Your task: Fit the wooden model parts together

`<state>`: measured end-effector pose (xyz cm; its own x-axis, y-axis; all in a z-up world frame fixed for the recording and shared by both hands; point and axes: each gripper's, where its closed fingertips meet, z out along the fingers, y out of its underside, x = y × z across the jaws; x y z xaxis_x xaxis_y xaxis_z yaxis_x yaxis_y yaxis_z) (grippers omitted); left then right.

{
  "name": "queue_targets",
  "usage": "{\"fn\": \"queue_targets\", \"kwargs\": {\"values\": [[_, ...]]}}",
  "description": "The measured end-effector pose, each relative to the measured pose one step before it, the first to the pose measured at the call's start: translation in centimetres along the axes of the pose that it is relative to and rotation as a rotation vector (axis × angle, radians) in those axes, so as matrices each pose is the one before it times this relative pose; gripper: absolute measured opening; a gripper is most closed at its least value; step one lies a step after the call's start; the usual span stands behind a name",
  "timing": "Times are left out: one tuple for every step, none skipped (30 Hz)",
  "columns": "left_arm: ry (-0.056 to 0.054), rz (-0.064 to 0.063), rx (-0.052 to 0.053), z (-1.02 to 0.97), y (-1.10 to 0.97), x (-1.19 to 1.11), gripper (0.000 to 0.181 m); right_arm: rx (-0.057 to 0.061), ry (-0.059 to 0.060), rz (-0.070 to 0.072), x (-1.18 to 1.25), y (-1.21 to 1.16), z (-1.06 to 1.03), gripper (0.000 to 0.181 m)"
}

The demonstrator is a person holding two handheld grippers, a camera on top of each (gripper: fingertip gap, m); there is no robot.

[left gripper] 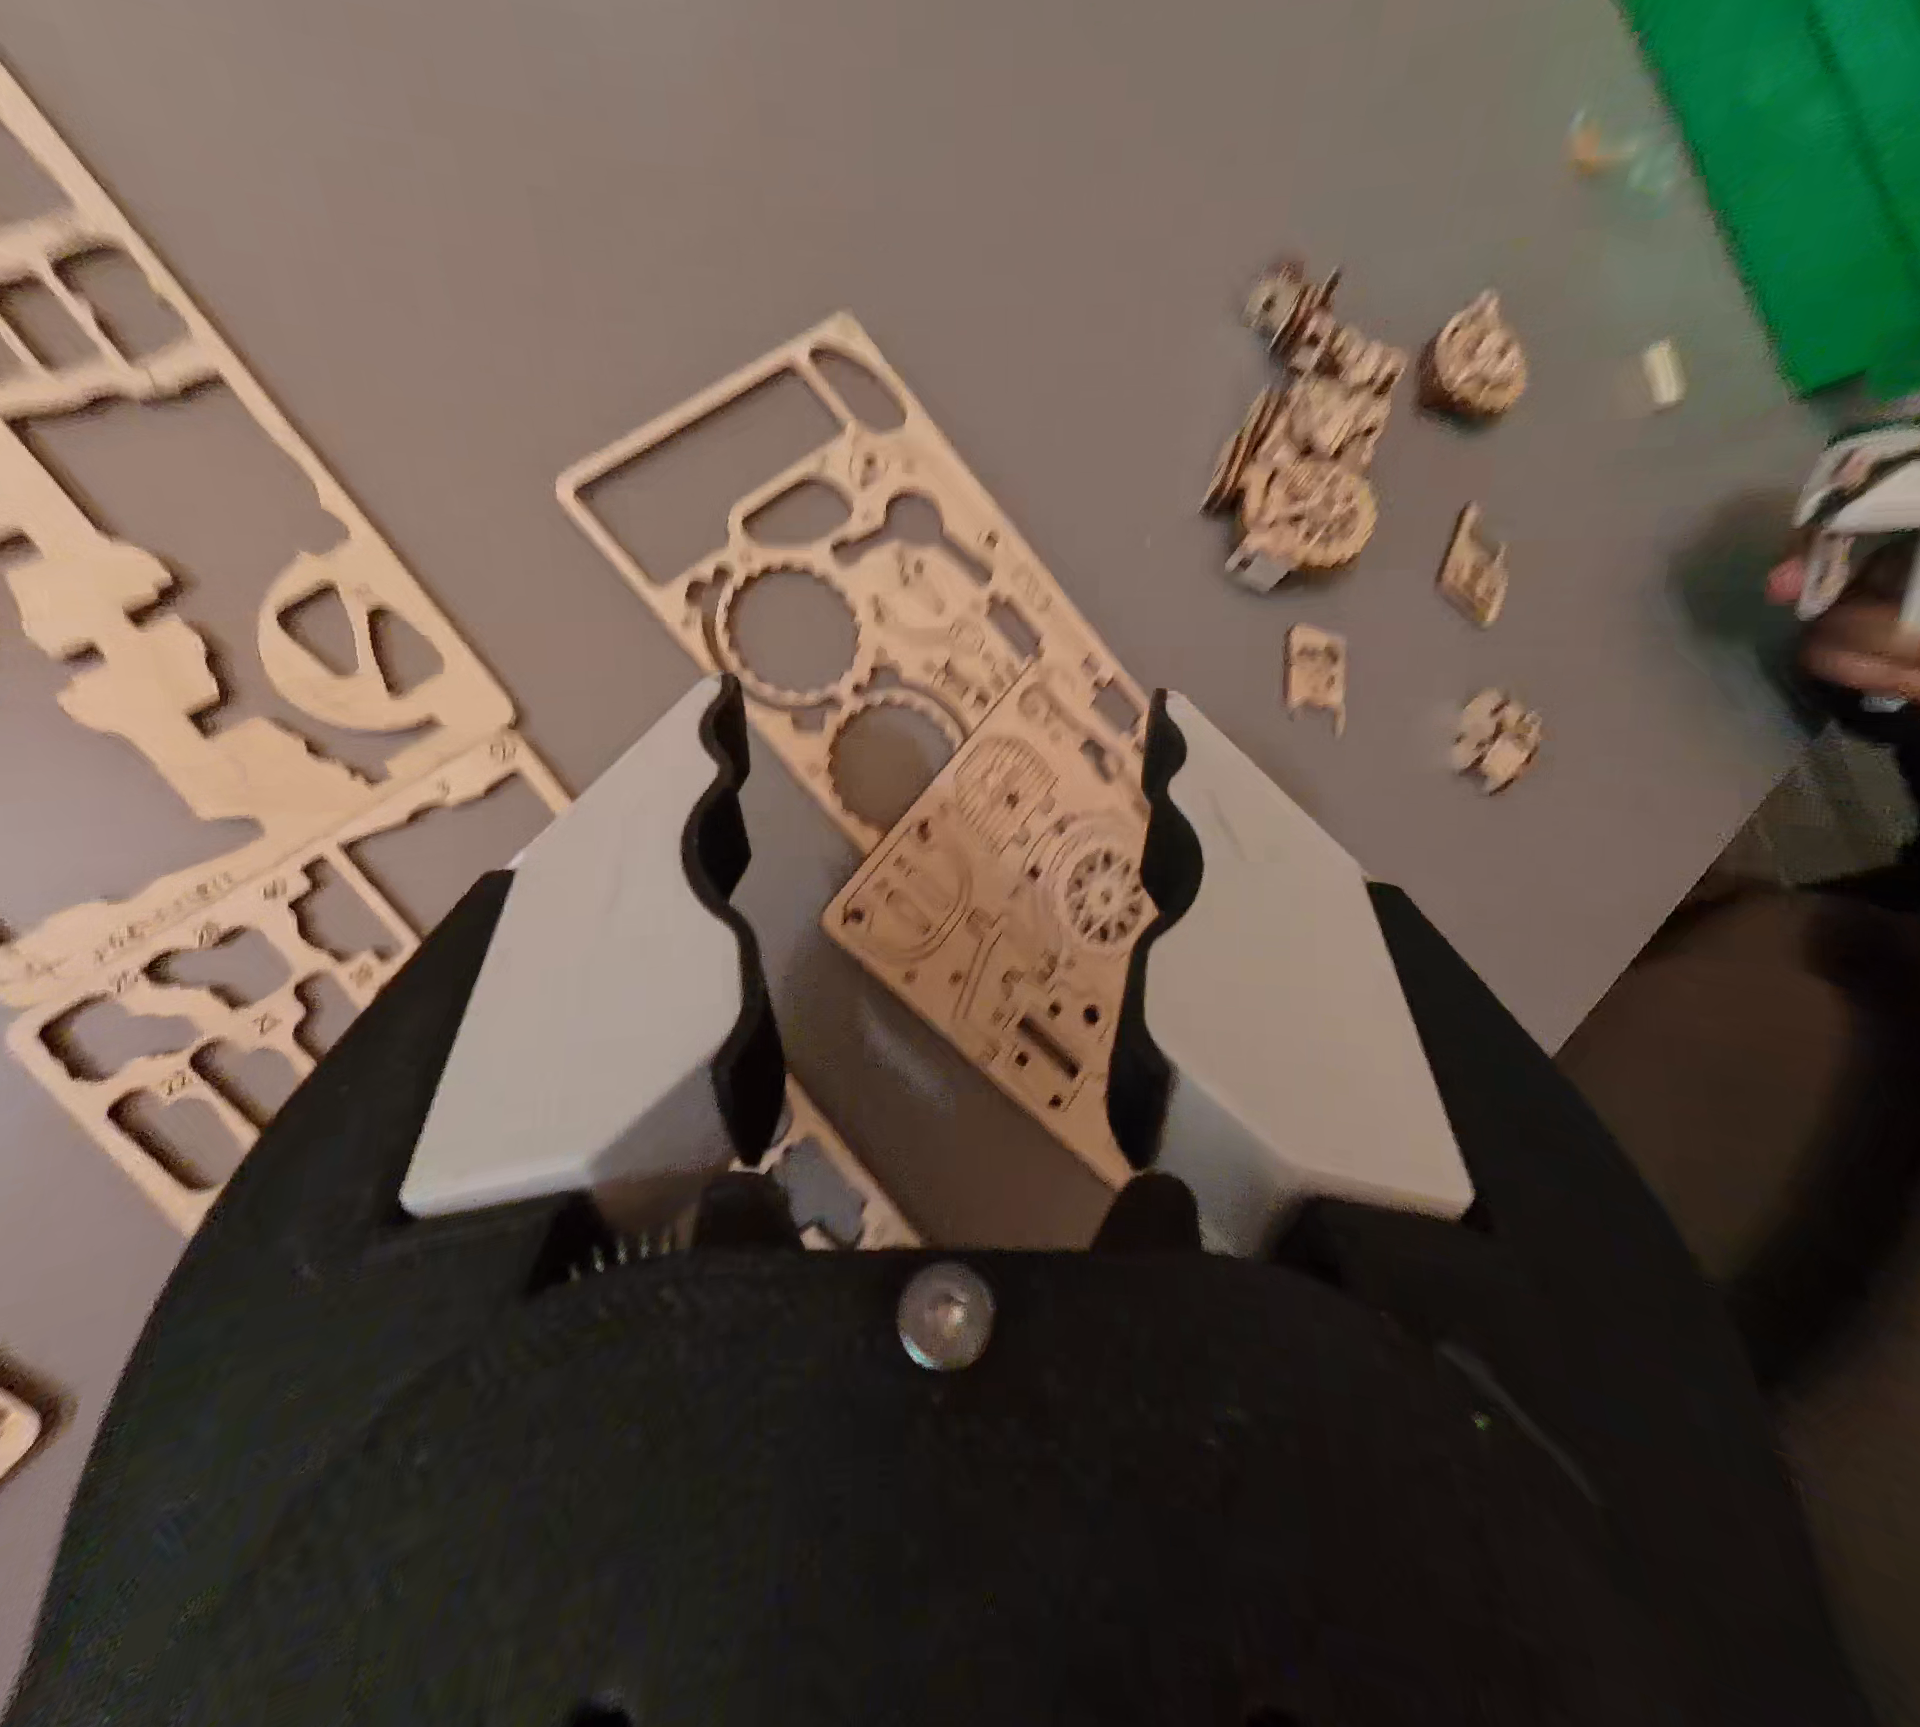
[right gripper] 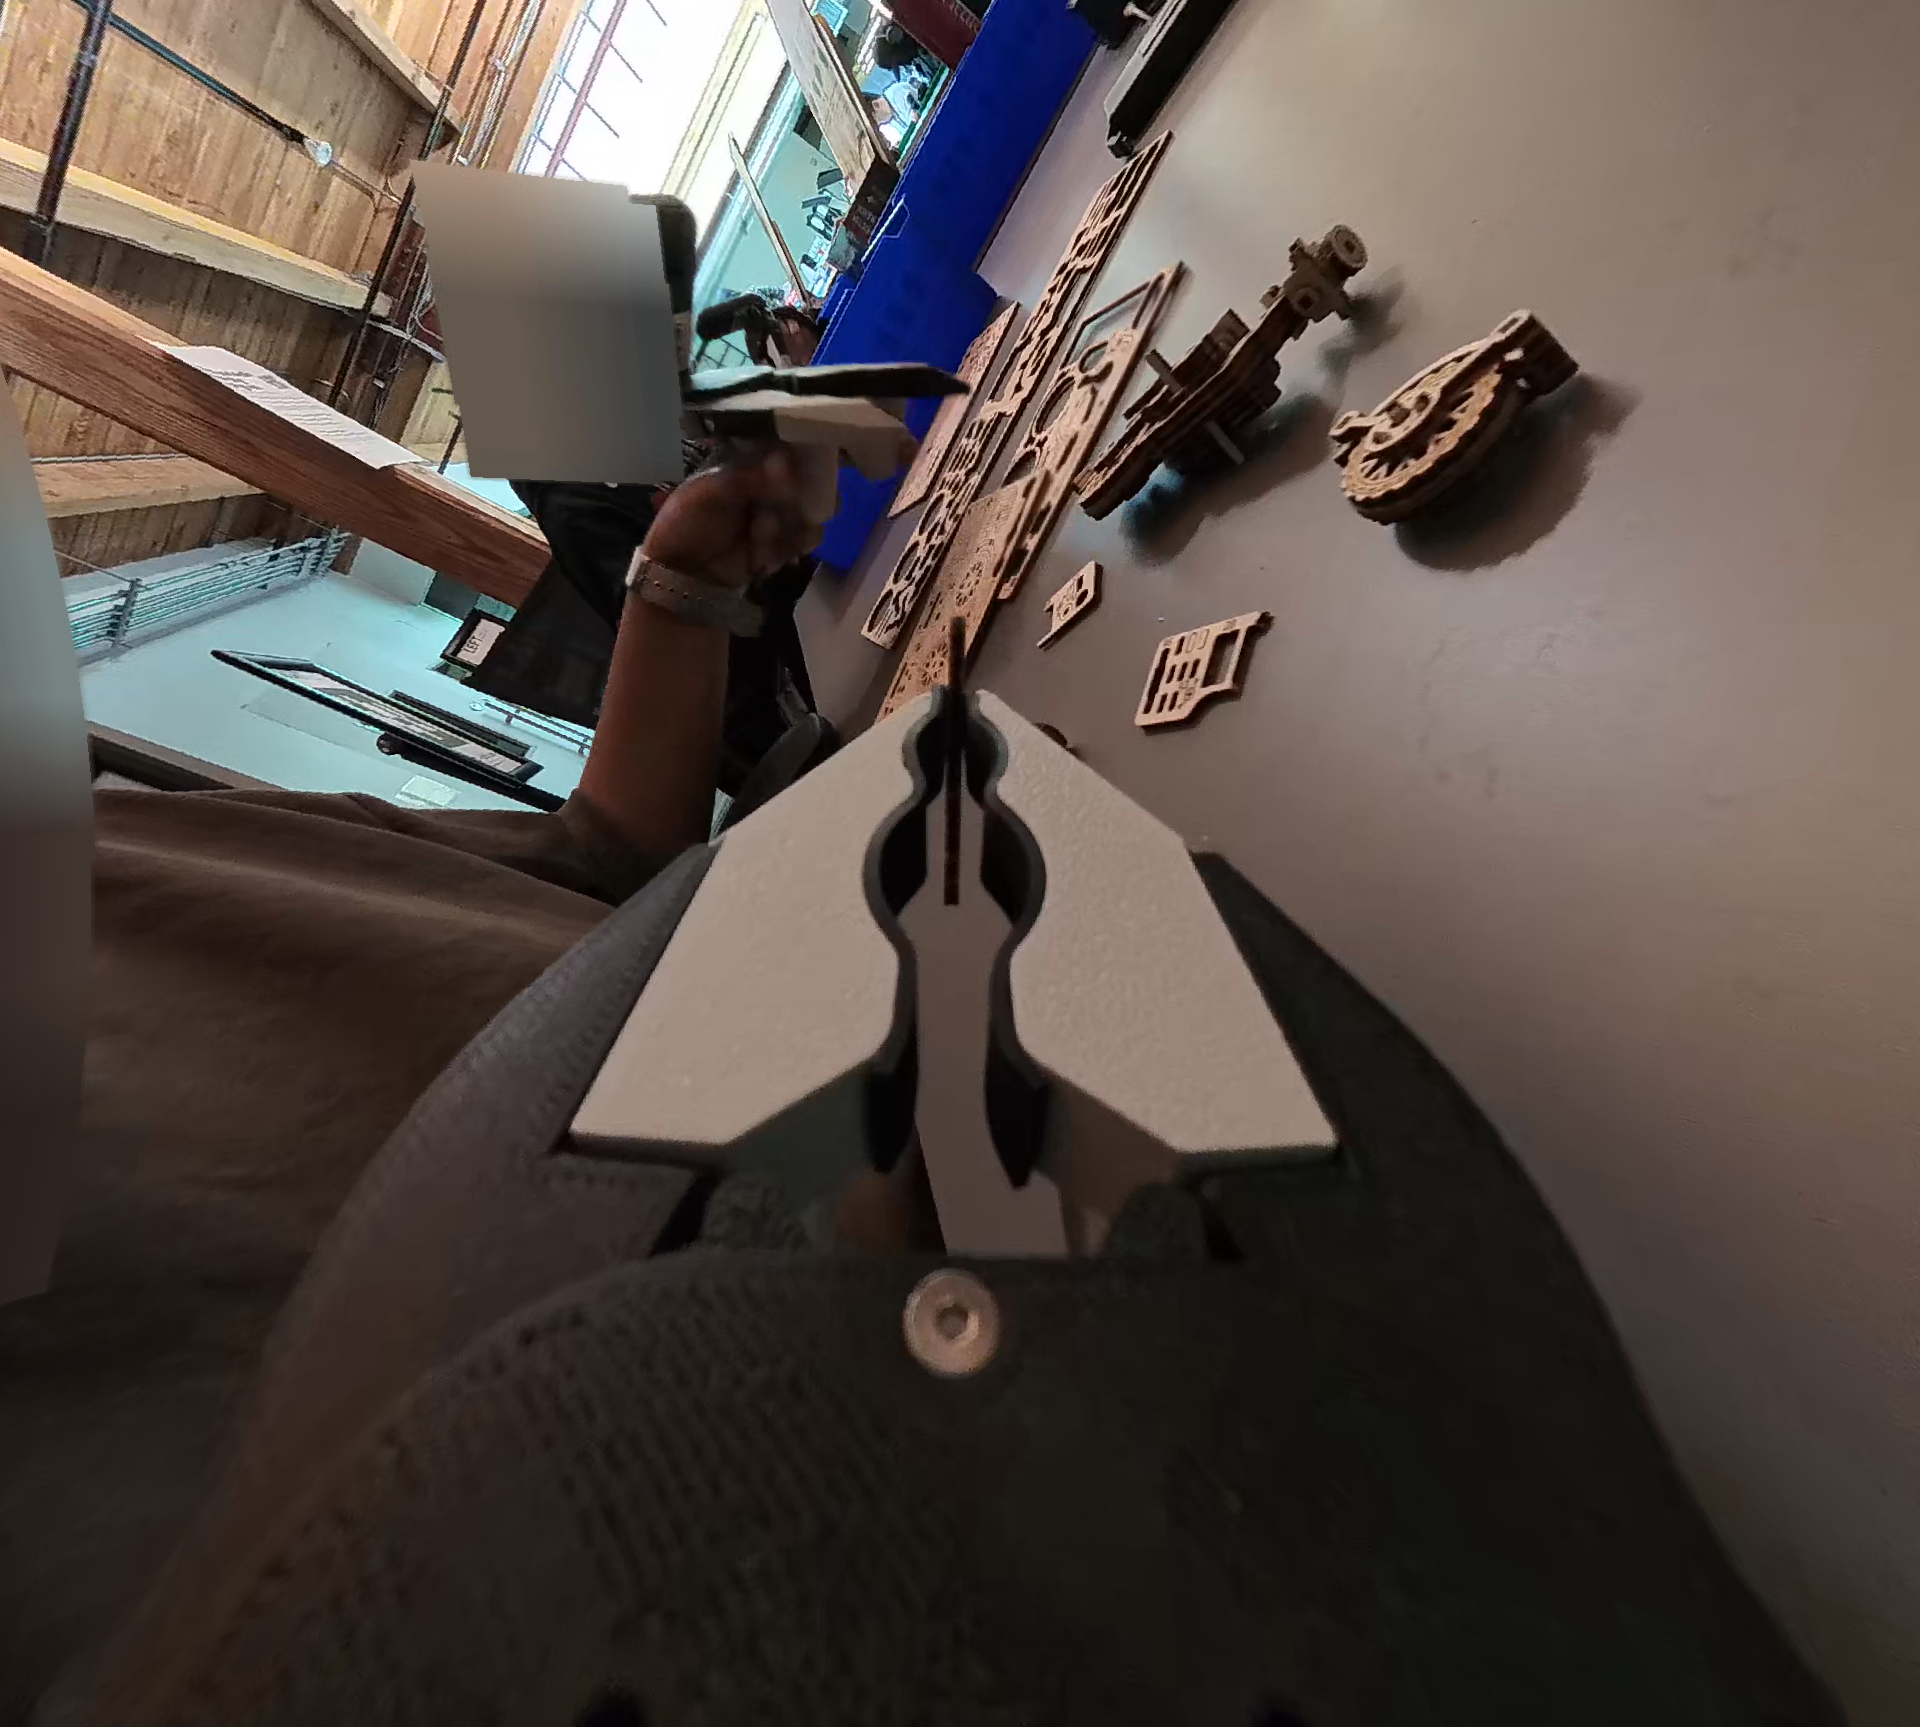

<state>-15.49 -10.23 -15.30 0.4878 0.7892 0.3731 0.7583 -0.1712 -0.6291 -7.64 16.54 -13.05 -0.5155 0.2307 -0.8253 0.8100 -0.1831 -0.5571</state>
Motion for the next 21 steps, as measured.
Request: {"fn": "queue_targets", "kwargs": {"values": [[0.0206, 0.0067, 0.0533, -0.292, -1.067, 0.901, 0.075, -0.0031, 0.0059, -0.0060, 0.050, 0.054, 0.041, 0.000], [0.0432, 0.0130, 0.0530, -0.163, -1.064, 1.458, 0.071, -0.0057, 0.0092, -0.0100, 0.070, 0.106, 0.058, 0.000], [0.0610, 0.0180, 0.0497, 0.092, -0.968, 1.920, 0.063, -0.0078, 0.0112, -0.0136, 0.074, 0.141, 0.090, 0.000], [0.0752, 0.0211, 0.0404, 0.450, -0.726, 2.247, 0.055, -0.0091, 0.0121, -0.0163, 0.055, 0.162, 0.117, 0.000], [0.0777, 0.0187, 0.0313, 0.866, -0.426, 2.308, 0.050, -0.0113, 0.0119, -0.0180, 0.019, 0.199, 0.148, 0.000], [0.0766, 0.0114, 0.0228, 1.280, -0.085, 2.192, 0.045, -0.0135, 0.0114, -0.0191, 0.007, 0.242, 0.166, 0.000], [0.0754, 0.0023, 0.0111, 1.632, 0.339, 2.002, 0.041, -0.0144, 0.0096, -0.0194, -0.049, 0.273, 0.187, 0.000], [0.0691, -0.0104, 0.0029, 1.862, 0.712, 1.716, 0.038, -0.0145, 0.0048, -0.0184, -0.122, 0.281, 0.216, 0.000], [0.0638, -0.0122, -0.0198, 1.864, 1.162, 1.476, 0.036, -0.0139, -0.0020, -0.0153, -0.231, 0.283, 0.223, 0.000], [0.0454, -0.0102, -0.0335, 1.760, 1.352, 1.068, 0.036, -0.0112, -0.0105, -0.0114, -0.364, 0.256, 0.226, 0.000], [0.0153, -0.0107, -0.0287, 1.587, 1.226, 0.528, 0.037, -0.0088, -0.0183, -0.0063, -0.455, 0.240, 0.230, 0.000], [0.0060, -0.0050, -0.0181, 1.300, 1.000, 0.364, 0.038, -0.0075, -0.0203, -0.0009, -0.457, 0.228, 0.241, 0.000], [0.0141, -0.0021, -0.0037, 0.973, 0.710, 0.462, 0.039, -0.0068, -0.0184, 0.0013, -0.380, 0.217, 0.226, 0.000], [0.0108, -0.0015, -0.0024, 0.615, 0.468, 0.354, 0.038, -0.0072, -0.0143, 0.0012, -0.292, 0.213, 0.213, 0.000], [0.0058, -0.0010, 0.0012, 0.313, 0.207, 0.232, 0.038, -0.0083, -0.0099, -0.0006, -0.208, 0.212, 0.179, 0.000], [0.0141, 0.0003, 0.0036, 0.115, 0.069, 0.265, 0.038, -0.0098, -0.0084, -0.0033, -0.169, 0.210, 0.148, 0.000], [0.0125, -0.0048, 0.0048, 0.052, 0.050, 0.150, 0.037, -0.0097, -0.0057, -0.0050, -0.134, 0.173, 0.116, 0.000], [0.0119, -0.0090, 0.0022, 0.015, 0.130, 0.038, 0.036, -0.0084, -0.0026, -0.0061, -0.081, 0.147, 0.085, 0.000], [0.0154, -0.0132, -0.0005, -0.003, 0.178, 0.053, 0.035, -0.0072, -0.0006, -0.0055, -0.030, 0.120, 0.070, 0.000], [0.0176, -0.0169, 0.0032, -0.024, 0.077, 0.088, 0.034, -0.0061, -0.0008, -0.0035, -0.013, 0.103, 0.054, 0.000], [0.0134, -0.0163, 0.0078, -0.072, -0.064, 0.057, 0.033, -0.0046, -0.0027, -0.0011, -0.038, 0.082, 0.039, 0.000]]}}
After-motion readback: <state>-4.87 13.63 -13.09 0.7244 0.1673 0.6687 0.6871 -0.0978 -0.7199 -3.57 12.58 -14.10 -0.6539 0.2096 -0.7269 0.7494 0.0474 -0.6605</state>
